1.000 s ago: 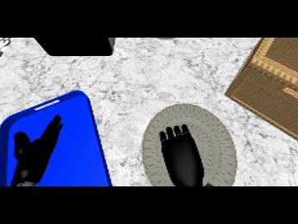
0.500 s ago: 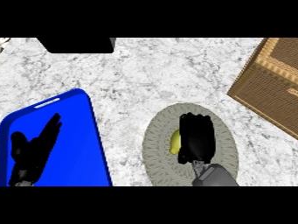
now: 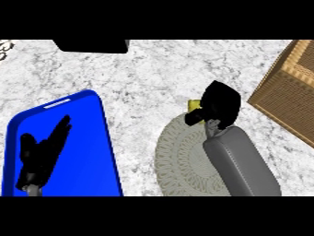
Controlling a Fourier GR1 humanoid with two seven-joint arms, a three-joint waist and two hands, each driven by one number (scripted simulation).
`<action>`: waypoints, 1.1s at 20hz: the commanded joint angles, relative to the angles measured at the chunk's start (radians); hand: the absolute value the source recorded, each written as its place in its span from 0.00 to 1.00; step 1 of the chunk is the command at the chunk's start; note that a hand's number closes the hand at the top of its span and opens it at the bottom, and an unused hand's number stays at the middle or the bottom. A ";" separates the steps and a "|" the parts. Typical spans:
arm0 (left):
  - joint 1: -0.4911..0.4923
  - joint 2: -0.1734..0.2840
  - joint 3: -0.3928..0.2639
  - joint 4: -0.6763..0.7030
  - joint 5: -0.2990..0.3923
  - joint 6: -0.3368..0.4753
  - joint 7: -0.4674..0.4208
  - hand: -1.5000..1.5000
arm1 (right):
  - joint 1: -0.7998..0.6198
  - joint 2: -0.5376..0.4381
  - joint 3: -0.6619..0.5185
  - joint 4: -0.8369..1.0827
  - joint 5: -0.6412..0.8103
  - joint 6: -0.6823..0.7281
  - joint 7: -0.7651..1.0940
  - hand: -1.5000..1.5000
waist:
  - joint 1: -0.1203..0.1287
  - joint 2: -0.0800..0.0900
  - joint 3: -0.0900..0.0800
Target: Pick the lemon from the placemat and place it in the basket
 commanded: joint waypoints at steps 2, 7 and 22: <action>0.044 -0.023 -0.022 0.064 0.000 -0.002 0.046 0.50 | -0.165 0.003 -0.119 -0.100 -0.059 -0.306 0.101 1.00 | 0.010 0.005 -0.008; 0.063 -0.006 -0.001 0.088 0.007 -0.018 0.022 0.50 | -0.316 0.003 -0.158 -0.084 0.092 -0.428 0.141 1.00 | -0.013 -0.002 -0.014; 0.098 -0.031 0.001 0.050 -0.024 0.026 0.041 0.50 | -0.630 -0.133 -0.479 -0.009 0.230 -0.249 0.159 1.00 | -0.053 -0.009 -0.013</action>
